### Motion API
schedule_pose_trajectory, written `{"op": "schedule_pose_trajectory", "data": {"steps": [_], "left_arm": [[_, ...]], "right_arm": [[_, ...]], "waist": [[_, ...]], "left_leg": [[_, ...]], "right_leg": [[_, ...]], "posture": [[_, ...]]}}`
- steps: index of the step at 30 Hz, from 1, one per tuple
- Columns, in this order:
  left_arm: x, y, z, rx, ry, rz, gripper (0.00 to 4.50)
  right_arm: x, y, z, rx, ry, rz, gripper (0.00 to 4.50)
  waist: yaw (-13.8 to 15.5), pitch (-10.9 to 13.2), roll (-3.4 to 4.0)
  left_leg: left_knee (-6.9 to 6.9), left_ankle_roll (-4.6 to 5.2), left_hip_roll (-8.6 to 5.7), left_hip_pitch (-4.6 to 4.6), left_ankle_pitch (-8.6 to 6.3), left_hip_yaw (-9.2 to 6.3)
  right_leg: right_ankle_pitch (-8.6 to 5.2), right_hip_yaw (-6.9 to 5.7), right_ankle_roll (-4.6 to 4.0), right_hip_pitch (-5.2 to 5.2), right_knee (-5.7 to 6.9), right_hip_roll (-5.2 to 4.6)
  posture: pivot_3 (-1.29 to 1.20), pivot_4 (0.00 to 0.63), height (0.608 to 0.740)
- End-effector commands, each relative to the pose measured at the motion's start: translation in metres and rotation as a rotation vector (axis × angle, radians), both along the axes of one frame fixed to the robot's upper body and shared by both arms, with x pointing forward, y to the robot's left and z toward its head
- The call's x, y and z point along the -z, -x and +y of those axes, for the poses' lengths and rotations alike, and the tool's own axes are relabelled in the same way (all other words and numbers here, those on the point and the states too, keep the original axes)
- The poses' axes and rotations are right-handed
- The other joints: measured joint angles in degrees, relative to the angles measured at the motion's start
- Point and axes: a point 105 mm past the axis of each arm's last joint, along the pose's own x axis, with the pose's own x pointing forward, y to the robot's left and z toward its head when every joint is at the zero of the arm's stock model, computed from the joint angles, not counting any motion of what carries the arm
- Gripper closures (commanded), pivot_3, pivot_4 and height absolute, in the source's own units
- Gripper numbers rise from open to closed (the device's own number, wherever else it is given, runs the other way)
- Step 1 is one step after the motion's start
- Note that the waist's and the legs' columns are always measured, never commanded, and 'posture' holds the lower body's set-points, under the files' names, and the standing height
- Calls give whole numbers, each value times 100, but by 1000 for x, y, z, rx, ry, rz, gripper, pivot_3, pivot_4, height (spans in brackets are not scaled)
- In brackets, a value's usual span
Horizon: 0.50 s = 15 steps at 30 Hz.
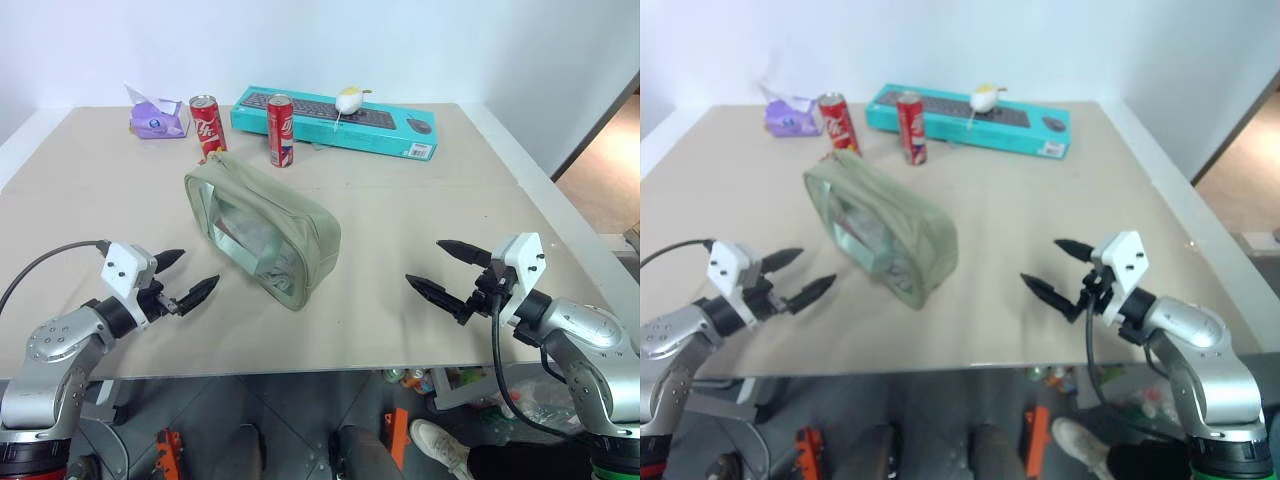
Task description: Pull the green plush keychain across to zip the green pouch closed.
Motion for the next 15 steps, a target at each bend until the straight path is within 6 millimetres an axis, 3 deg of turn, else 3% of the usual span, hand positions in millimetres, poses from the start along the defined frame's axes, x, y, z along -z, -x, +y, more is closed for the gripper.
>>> {"op": "schedule_pose_trajectory", "data": {"steps": [1, 15], "left_arm": [[-11, 0, -2, 8, 5, -41, 49], [-25, 18, -26, 212, 87, -36, 49]], "right_arm": [[-14, 0, 2, -19, 21, -57, 0], [-18, 0, 13, -85, 24, -43, 0]], "waist": [[-1, 0, 0], [0, 0, 0]], "left_leg": [[0, 0, 0, 0, 0, 0], [0, 0, 0, 0, 0, 1]], "right_leg": [[0, 0, 0, 0, 0, 0], [-1, 1, -1, 0, 0, 1]], "posture": [[0, 150, 740], [0, 150, 740]]}}
